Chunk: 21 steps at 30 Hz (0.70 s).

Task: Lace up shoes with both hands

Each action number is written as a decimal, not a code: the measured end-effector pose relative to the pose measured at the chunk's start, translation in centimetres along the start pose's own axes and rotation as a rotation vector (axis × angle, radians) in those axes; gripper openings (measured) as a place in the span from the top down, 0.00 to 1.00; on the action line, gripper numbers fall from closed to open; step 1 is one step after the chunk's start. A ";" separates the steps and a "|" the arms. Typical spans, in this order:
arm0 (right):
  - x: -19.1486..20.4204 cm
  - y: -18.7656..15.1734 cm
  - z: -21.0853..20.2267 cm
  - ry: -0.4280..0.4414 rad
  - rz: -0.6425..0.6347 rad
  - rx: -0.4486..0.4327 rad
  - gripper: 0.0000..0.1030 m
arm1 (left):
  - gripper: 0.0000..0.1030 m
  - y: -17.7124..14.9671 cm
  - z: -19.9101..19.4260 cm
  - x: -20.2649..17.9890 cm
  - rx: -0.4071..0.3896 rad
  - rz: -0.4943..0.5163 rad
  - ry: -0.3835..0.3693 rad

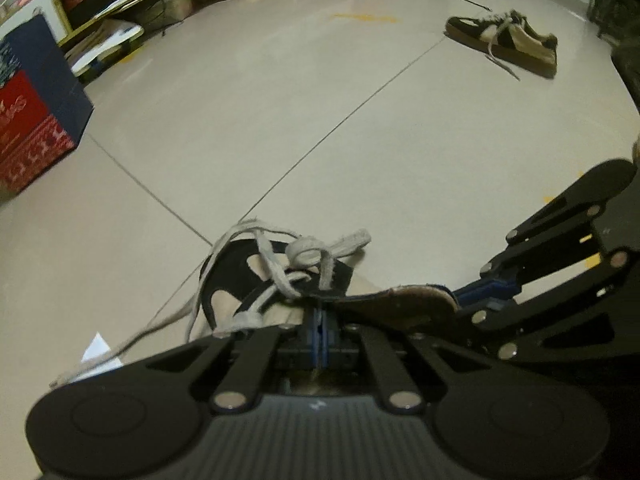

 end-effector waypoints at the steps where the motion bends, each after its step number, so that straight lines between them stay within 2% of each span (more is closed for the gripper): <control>1: 0.1 -0.1 -0.1 -0.006 -0.004 -0.003 0.94 | 0.98 -0.1 -0.2 0.1 -0.001 -0.009 -0.002; 21: -1.2 0.4 0.1 0.009 0.045 0.009 0.94 | 0.98 -1.4 -2.1 0.7 -0.004 -0.047 0.008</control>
Point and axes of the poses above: each gripper's, at about its wrist camera, not at the fingertips, and z roughly the way its jaws point, x to its left, y to its top, the point moved 1 cm from there along z, roughly the way its jaws point, and after that the axes turned 7 degrees about x, right-handed, at the moved point
